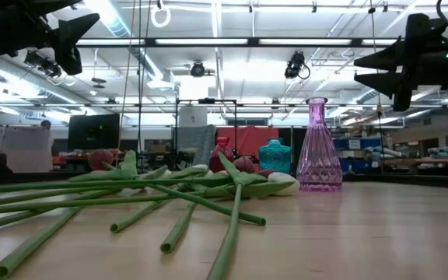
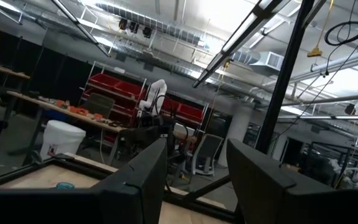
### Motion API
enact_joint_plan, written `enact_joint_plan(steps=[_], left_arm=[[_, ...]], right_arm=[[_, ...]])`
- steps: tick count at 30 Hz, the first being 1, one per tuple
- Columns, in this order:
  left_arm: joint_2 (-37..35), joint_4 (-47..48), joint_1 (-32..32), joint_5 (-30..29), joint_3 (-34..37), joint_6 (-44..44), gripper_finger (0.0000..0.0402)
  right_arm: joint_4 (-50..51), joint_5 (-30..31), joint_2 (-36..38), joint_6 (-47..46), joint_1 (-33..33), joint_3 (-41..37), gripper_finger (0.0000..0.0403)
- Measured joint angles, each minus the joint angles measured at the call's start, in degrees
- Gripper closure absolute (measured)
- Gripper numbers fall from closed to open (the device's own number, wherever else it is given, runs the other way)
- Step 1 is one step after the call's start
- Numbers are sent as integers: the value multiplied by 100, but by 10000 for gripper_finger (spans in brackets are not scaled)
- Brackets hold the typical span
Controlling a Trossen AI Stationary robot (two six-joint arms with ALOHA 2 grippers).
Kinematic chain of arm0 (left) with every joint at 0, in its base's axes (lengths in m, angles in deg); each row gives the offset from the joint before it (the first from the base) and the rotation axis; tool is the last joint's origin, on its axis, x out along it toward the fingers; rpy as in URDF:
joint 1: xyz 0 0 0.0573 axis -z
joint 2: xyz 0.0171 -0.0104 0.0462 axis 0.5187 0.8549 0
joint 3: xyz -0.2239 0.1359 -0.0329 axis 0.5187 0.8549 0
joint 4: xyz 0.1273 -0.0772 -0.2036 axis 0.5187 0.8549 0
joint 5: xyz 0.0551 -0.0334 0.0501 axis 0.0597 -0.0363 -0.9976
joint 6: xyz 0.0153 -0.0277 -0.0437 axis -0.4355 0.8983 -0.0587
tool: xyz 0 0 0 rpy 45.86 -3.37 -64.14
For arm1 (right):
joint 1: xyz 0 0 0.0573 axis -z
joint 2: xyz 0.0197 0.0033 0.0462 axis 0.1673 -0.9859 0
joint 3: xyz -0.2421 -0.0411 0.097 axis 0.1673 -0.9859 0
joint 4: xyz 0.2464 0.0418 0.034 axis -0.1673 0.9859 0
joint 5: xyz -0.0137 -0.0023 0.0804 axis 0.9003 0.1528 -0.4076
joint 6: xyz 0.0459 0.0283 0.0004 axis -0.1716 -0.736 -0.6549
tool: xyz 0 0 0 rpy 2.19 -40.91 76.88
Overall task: Sort flowers into vase by color
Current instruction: Put the center red tulip into the pink vase
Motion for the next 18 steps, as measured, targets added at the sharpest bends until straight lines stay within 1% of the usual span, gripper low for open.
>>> enact_joint_plan(steps=[5,7,11,13,15,18], left_arm=[[0,2,0,0,0,0,229],[0,2,0,0,0,0,229],[0,6,0,0,0,0,229],[0,21,0,2,0,0,229],[0,68,1,4,0,0,229],[0,180,2,7,0,1,229]], right_arm=[[-25,-149,-16,-297,-37,1,197],[-250,-270,-61,-274,-63,2,197],[-1114,-1114,-218,-39,-131,0,197],[-1518,-1393,-347,-46,-197,6,197],[-1580,-1439,-535,-107,-295,114,197],[-1432,-1299,-1025,-146,-514,378,199]])
